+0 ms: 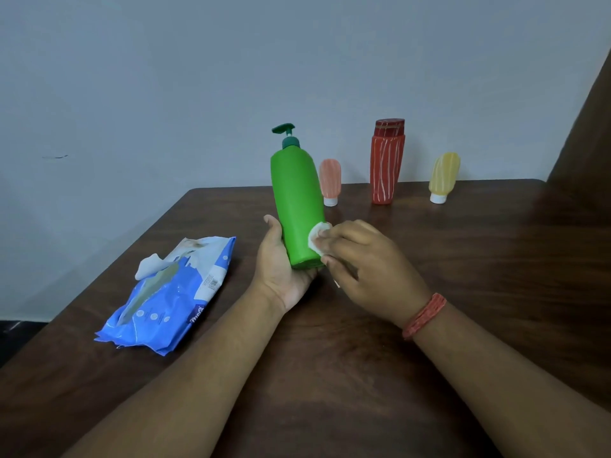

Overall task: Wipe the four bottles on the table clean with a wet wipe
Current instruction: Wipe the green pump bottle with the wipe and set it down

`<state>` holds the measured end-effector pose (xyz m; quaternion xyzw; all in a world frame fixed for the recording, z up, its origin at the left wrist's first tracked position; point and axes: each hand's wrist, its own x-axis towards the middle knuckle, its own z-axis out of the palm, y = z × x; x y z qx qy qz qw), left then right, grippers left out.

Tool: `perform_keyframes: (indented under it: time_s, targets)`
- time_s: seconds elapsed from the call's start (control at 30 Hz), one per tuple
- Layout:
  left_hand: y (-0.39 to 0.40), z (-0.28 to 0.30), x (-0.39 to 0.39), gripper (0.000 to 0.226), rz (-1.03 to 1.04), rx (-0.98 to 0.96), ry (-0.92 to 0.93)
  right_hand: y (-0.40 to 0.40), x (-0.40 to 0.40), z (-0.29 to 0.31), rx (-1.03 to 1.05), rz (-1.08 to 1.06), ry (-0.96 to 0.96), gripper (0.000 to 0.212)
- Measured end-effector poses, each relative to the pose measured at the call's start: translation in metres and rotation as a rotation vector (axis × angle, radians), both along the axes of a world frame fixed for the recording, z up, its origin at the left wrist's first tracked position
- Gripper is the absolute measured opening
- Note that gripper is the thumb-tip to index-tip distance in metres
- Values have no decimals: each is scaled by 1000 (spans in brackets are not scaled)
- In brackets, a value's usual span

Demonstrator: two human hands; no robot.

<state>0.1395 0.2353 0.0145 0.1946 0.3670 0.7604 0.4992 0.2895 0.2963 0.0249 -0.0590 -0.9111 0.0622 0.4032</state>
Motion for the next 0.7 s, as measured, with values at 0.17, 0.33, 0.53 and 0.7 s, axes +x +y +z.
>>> perform_keyframes:
  time_s: [0.17, 0.33, 0.53, 0.7]
  targets:
    - [1, -2, 0, 83, -34, -32, 40, -3, -4, 1, 127, 69, -25, 24]
    - [0, -1, 3, 82, -75, -35, 37, -3, -6, 1, 253, 86, -64, 22]
    - [1, 0, -1, 85, -23, -35, 22, 6, 3, 2, 79, 29, -27, 7]
    - [1, -1, -3, 89, -47, 0, 14, 11, 6, -4, -197, 65, 77, 9]
